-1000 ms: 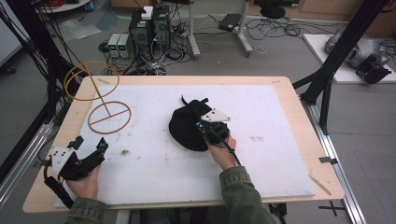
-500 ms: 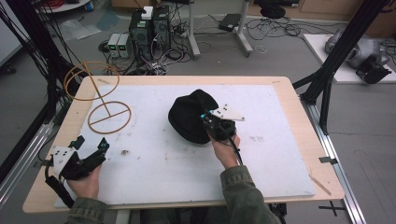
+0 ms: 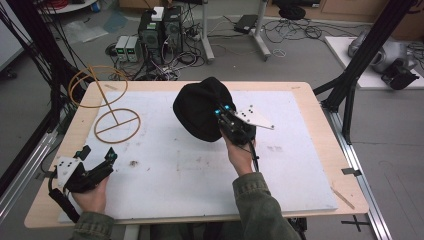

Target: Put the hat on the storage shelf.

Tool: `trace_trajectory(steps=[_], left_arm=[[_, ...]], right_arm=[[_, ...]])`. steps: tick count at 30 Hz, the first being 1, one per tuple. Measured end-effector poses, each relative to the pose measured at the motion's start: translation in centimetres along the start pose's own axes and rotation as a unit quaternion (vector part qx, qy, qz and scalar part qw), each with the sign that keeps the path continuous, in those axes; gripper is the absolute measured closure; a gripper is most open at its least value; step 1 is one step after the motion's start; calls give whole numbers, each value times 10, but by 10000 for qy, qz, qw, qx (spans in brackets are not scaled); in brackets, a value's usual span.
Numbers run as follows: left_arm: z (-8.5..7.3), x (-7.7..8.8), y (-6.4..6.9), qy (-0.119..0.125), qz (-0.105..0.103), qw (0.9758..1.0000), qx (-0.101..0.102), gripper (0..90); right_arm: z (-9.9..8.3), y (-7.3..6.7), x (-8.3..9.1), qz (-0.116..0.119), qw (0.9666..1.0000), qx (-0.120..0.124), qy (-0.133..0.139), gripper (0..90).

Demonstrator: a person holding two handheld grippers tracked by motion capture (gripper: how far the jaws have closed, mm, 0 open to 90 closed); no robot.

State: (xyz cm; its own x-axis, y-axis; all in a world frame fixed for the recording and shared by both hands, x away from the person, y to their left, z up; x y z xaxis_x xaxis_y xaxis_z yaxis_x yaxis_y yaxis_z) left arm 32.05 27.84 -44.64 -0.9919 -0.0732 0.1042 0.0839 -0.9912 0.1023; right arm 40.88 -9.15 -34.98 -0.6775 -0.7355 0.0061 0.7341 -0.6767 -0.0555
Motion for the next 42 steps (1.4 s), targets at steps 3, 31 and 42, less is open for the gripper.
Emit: trace_trajectory(steps=[3,31,42], left_arm=[[0,0,0,5,-1,10000,4,180],[-3,3,-8,-30,-38,9998,171,179],[-4,4,-6,-27,-96,9998,164,178]], right_arm=[[8,-6,-3,87,9999,78,107,859],[76,-62,-86,824,9929,467,720,859],[92,-88,-124,1141,9900,530,644,859]])
Point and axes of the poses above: each handheld gripper's, and its own axes: x roughly backward along the jaws, z roughly out of its top, y roughly to its right, the point moved 7 cm from there along -x, roughly forward along the jaws, and after that the axes turned 12 degrees about z, right-handed, at the moved point
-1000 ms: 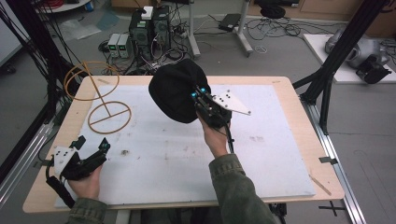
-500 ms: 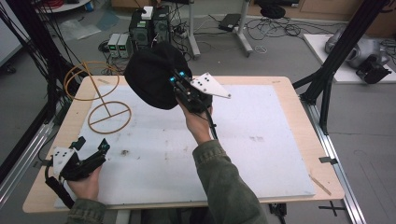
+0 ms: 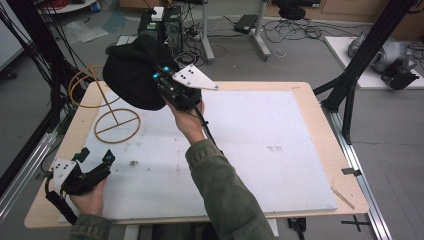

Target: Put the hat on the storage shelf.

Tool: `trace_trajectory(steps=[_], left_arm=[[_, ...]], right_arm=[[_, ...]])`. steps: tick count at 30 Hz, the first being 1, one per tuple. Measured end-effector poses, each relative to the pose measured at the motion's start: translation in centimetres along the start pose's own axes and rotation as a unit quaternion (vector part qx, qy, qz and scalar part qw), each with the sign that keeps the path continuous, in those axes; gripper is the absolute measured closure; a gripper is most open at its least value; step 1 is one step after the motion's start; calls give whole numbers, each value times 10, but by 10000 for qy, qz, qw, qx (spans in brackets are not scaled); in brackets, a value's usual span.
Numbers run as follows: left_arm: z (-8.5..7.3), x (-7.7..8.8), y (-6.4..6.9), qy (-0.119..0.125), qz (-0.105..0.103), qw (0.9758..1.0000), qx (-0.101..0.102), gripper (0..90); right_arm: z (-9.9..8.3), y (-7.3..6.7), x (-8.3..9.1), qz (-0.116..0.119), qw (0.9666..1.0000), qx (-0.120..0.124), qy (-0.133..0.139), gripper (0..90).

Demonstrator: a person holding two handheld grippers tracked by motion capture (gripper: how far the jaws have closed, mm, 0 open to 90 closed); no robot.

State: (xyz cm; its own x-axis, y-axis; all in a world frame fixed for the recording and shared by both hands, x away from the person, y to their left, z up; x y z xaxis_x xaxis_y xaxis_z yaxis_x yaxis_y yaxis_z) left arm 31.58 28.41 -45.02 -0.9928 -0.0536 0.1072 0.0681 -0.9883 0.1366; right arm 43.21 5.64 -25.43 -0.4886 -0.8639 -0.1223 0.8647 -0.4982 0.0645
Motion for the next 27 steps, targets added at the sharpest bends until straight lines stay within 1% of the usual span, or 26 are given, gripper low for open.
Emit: trace_trajectory(steps=[3,4,5,7,11,14,16,17,18,19,20,21,22,23,24,25,27], left_arm=[[0,0,0,-11,-1,10000,23,178],[0,0,0,-5,-3,10000,21,178],[0,1,0,-5,-5,10000,20,178],[0,1,0,-1,-19,10000,42,178],[0,2,3,-11,-64,10000,34,178],[-1,2,4,-10,-79,10000,35,178],[-1,3,3,-17,-71,10000,21,178],[-1,3,3,-19,-63,10000,12,178],[-1,4,2,-9,-65,10000,19,178],[0,4,2,9,-55,10000,30,178],[0,5,1,11,-42,10000,29,178],[0,5,0,11,-36,10000,30,178],[0,5,-1,16,-22,10000,46,178],[0,5,-2,-4,-20,10000,47,178],[-1,5,-3,-5,-8,10000,50,178],[-1,5,-3,-8,0,10000,41,178],[-1,5,-4,-30,4,10000,26,178]], right_arm=[[1,-5,-14,65,10000,0,-18,859],[1,-9,-23,97,10000,-21,-5,859],[1,-9,-23,97,10000,-21,-5,859],[1,-13,-32,150,9999,-50,-11,859],[1,-20,-49,207,9998,-4,-14,859],[3,-24,-61,261,9996,-28,49,859],[6,-25,-69,293,9995,-33,119,860],[10,-25,-77,298,9994,-16,165,860],[10,-24,-80,297,9994,-37,197,860],[10,-24,-80,297,9994,-37,197,860],[10,-24,-89,307,9993,-44,200,860],[10,-24,-89,307,9993,-44,200,860],[8,-24,-97,317,9994,-26,137,859],[8,-24,-97,317,9994,-26,137,860],[6,-25,-104,366,9993,-18,101,859],[6,-25,-104,366,9993,-18,101,859],[1,-25,-111,385,9992,-46,21,859]])
Point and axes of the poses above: each handheld gripper's, and its own axes: x roughly backward along the jaws, z roughly out of its top, y roughly to its right, the point moved 7 cm from there along -x, roughly forward along the jaws, and after that the axes turned 12 degrees about z, right-handed, at the moved point
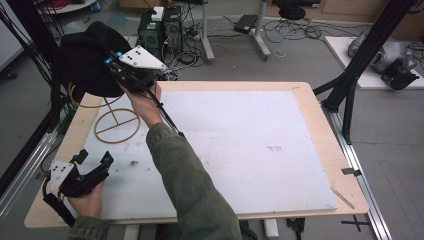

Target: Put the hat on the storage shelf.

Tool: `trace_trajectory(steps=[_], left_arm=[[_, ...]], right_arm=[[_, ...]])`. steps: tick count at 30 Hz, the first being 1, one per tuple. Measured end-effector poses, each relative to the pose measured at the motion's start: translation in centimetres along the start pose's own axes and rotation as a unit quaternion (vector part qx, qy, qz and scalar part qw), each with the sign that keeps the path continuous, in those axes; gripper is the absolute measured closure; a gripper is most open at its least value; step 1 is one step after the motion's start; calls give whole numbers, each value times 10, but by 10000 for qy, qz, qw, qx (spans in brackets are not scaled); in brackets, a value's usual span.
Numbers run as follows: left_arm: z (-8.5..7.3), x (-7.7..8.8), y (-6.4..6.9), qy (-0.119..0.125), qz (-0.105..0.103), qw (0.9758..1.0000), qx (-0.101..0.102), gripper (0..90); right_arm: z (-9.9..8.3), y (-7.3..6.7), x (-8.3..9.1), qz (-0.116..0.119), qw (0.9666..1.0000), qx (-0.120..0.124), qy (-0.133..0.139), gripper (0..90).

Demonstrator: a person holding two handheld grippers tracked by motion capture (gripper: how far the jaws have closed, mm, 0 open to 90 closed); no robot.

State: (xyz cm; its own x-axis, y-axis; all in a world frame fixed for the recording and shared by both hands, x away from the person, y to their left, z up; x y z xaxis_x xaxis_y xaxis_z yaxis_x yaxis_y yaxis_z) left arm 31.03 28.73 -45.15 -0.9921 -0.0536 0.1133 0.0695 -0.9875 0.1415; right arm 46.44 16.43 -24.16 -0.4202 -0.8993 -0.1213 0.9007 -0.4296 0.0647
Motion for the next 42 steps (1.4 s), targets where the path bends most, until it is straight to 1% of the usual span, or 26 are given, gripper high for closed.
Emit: trace_trajectory(steps=[2,3,6,7,8,16,22,25,29,31,34,36,37,42], left_arm=[[0,0,0,5,-6,10000,-6,178],[0,1,1,8,-6,10000,1,178],[0,1,1,8,4,10000,-16,177],[0,1,0,4,21,10000,-29,174],[0,1,1,7,23,10000,-20,174],[-2,0,3,-26,-27,10000,-32,174],[-2,0,2,-20,-24,10000,-1,174],[-1,0,2,-8,-15,10000,24,174],[-2,-1,1,-55,-19,10000,38,174],[-3,-1,1,-65,-25,10000,39,174],[-3,-1,2,-60,-32,10000,39,174],[-3,-1,2,-57,-31,10000,62,174],[-3,-1,1,-56,-33,10000,62,174],[-2,-1,1,-52,-26,10000,68,174]], right_arm=[[-4,2,-4,13,10000,-49,-53,859],[-7,4,-7,32,9999,-110,-61,859],[-9,6,-11,48,9998,-164,-97,859],[-13,7,-15,45,9997,-162,-169,859],[-13,7,-15,45,9997,-162,-169,859],[-29,5,-29,100,9987,-128,-480,859],[-39,-2,-36,278,9964,-54,-798,859],[-41,-3,-38,293,9955,29,-904,858],[-41,-3,-39,282,9952,77,-936,845],[-42,-4,-39,280,9946,99,-996,840],[-43,-6,-41,336,9939,151,-1037,840],[-44,-8,-43,377,9929,132,-1124,840],[-44,-8,-43,369,9926,178,-1146,837],[-46,-7,-43,342,9923,116,-1186,813]])
Point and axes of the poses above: each handheld gripper's, and its own axes: x roughly backward along the jaws, z roughly out of its top, y roughly to its right, the point moved 7 cm from there along -x, roughly forward along the jaws, and after that the axes turned 12 degrees about z, right-handed, at the moved point
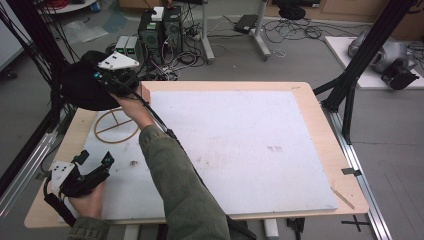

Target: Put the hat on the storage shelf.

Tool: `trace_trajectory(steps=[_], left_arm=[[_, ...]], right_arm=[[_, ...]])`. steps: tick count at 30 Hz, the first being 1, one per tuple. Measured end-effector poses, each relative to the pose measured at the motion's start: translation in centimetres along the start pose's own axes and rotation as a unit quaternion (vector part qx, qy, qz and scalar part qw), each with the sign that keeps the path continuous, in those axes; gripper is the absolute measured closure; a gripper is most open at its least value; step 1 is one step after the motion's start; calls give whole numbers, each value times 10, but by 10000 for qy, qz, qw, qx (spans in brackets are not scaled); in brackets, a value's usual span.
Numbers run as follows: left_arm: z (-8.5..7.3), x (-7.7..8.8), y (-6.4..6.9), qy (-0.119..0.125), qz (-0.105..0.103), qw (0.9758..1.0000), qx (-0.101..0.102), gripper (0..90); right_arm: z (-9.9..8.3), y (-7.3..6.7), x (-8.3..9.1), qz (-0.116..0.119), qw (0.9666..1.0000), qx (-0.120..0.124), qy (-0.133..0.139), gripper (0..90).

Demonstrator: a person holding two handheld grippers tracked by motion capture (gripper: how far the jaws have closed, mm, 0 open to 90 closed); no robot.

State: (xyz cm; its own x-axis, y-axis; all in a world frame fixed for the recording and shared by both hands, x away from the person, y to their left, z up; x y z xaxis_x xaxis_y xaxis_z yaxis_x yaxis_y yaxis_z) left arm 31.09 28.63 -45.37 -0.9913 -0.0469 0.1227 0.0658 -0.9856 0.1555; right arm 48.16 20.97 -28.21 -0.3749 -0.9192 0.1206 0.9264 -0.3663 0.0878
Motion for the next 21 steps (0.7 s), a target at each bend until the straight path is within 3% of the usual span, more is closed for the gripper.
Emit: trace_trajectory(steps=[12,18,21], left_arm=[[0,0,2,3,-34,10000,-8,175],[1,0,2,19,-30,10000,0,174],[1,0,3,21,-38,10000,-3,175]], right_arm=[[3,5,6,36,9999,-125,10,676],[5,8,12,5,9993,-356,115,329],[3,11,15,-137,9990,-422,45,175]])
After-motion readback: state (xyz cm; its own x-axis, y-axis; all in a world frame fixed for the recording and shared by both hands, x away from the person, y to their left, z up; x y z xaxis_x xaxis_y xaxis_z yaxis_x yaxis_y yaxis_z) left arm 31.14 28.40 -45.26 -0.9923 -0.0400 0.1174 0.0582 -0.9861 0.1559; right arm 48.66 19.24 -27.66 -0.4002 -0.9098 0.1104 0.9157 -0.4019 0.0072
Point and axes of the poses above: each handheld gripper's, and its own axes: x roughly backward along the jaws, z roughly out of its top, y roughly to its right, the point moved 7 cm from there along -x, roughly forward along the jaws, and after that the axes turned 12 degrees about z, right-handed, at the moved point
